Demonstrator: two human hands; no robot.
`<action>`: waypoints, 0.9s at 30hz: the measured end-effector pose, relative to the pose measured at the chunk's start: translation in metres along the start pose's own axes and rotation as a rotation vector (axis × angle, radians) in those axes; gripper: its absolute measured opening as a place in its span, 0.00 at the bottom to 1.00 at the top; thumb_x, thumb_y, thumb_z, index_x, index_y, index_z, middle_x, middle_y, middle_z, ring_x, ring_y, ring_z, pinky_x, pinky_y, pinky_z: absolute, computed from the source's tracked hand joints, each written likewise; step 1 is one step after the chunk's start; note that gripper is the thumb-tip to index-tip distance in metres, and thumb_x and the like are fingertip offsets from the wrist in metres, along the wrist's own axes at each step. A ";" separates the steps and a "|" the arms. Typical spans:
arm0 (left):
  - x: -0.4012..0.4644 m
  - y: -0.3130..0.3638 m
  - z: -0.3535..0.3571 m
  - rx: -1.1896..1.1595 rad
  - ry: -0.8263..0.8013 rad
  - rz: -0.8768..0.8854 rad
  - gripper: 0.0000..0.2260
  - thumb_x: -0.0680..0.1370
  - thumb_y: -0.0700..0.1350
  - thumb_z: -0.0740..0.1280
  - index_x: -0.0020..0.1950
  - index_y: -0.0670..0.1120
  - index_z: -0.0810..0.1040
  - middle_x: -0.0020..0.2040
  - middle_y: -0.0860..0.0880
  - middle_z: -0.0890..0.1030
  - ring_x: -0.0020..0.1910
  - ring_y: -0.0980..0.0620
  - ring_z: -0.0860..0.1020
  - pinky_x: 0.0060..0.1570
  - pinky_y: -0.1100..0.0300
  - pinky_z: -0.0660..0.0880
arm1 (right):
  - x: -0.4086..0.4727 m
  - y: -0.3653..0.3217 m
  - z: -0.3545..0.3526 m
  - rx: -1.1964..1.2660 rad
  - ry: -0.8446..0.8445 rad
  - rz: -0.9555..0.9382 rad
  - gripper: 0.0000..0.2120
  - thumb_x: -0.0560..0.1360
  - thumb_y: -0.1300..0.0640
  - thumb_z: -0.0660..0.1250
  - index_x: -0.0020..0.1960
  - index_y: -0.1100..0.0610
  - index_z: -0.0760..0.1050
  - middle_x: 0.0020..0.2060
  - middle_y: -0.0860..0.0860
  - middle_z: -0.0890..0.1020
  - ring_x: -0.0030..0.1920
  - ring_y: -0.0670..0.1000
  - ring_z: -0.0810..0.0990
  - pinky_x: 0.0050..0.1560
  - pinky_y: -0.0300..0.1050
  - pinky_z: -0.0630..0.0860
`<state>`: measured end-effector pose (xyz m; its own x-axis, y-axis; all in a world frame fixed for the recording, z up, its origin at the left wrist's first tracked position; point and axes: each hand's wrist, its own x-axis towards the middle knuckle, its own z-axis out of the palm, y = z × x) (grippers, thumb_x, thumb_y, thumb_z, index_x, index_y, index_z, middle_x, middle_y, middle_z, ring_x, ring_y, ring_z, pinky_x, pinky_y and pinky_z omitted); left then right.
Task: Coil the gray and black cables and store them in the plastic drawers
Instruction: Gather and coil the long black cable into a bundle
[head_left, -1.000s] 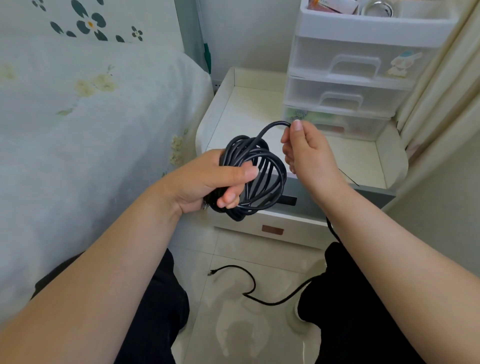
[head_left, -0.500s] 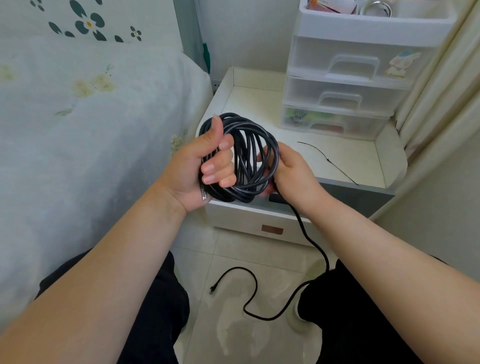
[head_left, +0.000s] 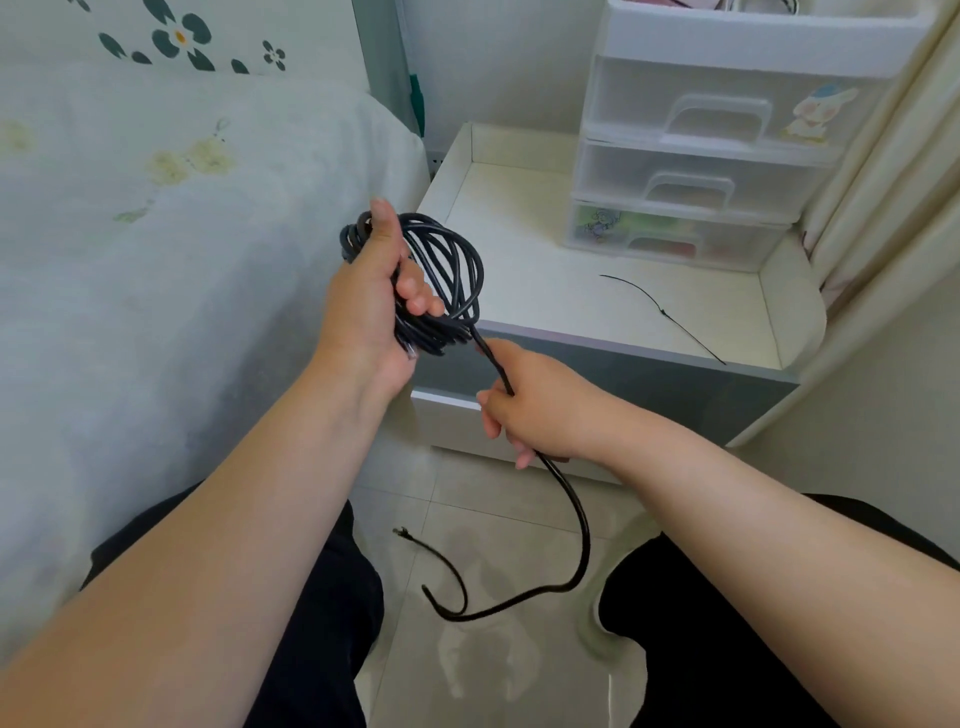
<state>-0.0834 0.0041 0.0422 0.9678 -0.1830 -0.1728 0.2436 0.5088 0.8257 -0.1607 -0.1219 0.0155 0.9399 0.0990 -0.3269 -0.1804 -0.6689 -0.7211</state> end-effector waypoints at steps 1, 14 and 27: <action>-0.001 -0.003 0.002 0.065 0.013 0.037 0.21 0.78 0.58 0.63 0.29 0.49 0.68 0.21 0.52 0.64 0.20 0.55 0.64 0.27 0.62 0.66 | -0.001 0.000 0.000 -0.005 -0.014 0.006 0.15 0.80 0.59 0.56 0.66 0.56 0.62 0.37 0.47 0.80 0.27 0.53 0.80 0.23 0.33 0.69; -0.012 -0.023 0.013 0.686 0.064 0.573 0.18 0.79 0.52 0.64 0.36 0.41 0.71 0.23 0.52 0.72 0.22 0.56 0.71 0.27 0.64 0.70 | -0.027 -0.022 0.000 0.251 -0.231 -0.061 0.16 0.75 0.66 0.61 0.62 0.63 0.65 0.44 0.54 0.80 0.32 0.49 0.78 0.34 0.50 0.81; -0.004 -0.035 0.003 1.135 -0.389 0.212 0.22 0.79 0.59 0.59 0.33 0.45 0.73 0.24 0.51 0.77 0.23 0.59 0.75 0.29 0.65 0.72 | -0.033 -0.011 -0.046 -0.530 0.045 -0.148 0.11 0.80 0.49 0.58 0.54 0.44 0.78 0.47 0.43 0.80 0.49 0.48 0.76 0.49 0.46 0.73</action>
<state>-0.0955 -0.0160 0.0158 0.8508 -0.5244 0.0341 -0.2991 -0.4299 0.8519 -0.1759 -0.1519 0.0625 0.9575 0.1965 -0.2110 0.1144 -0.9306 -0.3477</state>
